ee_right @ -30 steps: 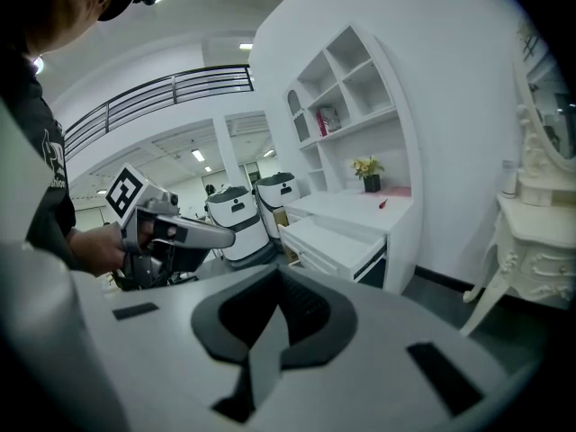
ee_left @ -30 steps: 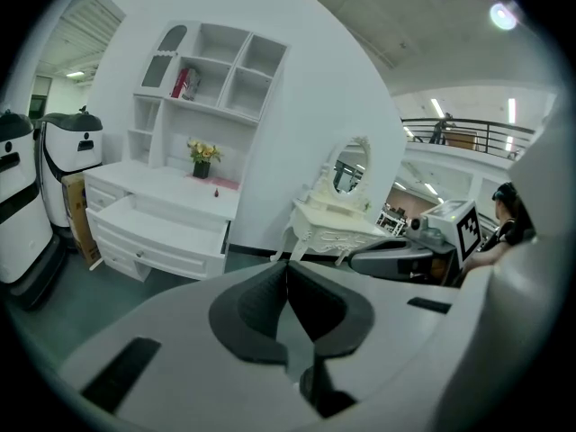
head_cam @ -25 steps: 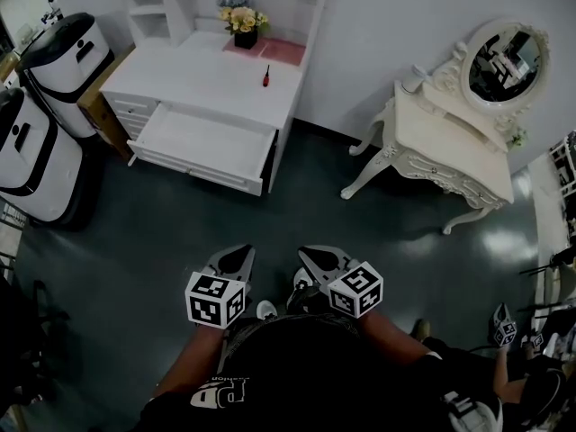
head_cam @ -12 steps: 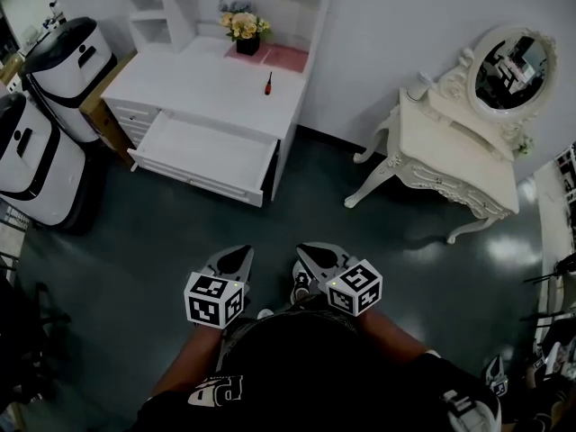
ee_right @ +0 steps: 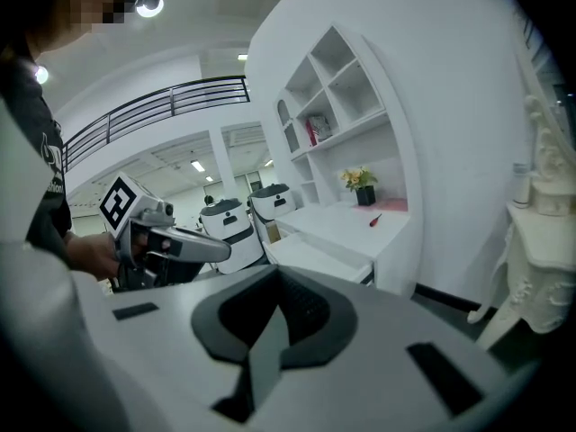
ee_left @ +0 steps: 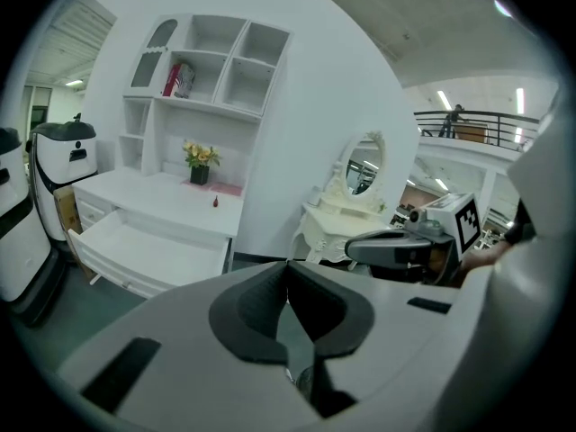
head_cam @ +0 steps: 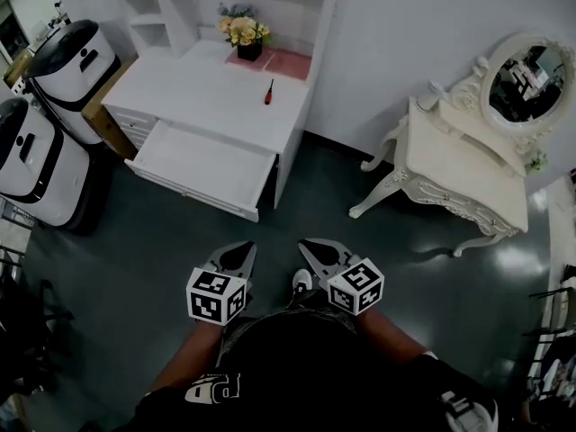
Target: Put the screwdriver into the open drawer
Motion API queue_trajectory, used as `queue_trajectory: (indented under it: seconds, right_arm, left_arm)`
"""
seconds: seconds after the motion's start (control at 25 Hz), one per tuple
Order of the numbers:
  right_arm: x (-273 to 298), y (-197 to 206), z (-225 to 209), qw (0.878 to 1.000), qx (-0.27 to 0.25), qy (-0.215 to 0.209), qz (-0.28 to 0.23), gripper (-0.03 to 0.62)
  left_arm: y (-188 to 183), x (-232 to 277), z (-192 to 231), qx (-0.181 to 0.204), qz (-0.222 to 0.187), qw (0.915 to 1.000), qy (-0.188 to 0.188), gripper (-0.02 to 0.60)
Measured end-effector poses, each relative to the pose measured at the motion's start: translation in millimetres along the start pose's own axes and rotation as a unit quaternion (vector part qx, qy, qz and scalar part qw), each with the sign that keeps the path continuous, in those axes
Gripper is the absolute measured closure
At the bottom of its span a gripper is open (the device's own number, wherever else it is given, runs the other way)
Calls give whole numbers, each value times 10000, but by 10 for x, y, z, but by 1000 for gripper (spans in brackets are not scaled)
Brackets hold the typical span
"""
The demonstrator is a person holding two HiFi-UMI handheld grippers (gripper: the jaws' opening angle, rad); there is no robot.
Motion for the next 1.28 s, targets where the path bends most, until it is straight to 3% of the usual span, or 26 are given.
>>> queue_trajectory:
  seconds: [0.4, 0.72, 1.08, 1.28]
  right_arm:
    - [55, -293, -776, 9993, -59, -360, 88, 585]
    - [164, -342, -1206, 9971, -132, -724, 179, 585]
    - [405, -427, -1266, 9937, -60, -1089, 257, 585]
    - [577, -515, -1291, 9937, -56, -1072, 312, 585]
  left_arm:
    - [-549, 521, -75, -334, -17, 9992, -215, 566]
    - [-725, 810, -96, -520, -22, 9968, -605, 566]
    - [-712, 835, 42, -744, 133, 9933, -870, 566]
    - [-774, 875, 207, -705, 185, 9940, -810, 566]
Point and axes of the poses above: the fingertips, and each gripper's own axes: x forward along the fingers, z to its left, y out of its underside, the point moved 4 cm from there along -x, backward along the fingers, and after that the axes turned 13 degrees about z, right-handed, at the moved point
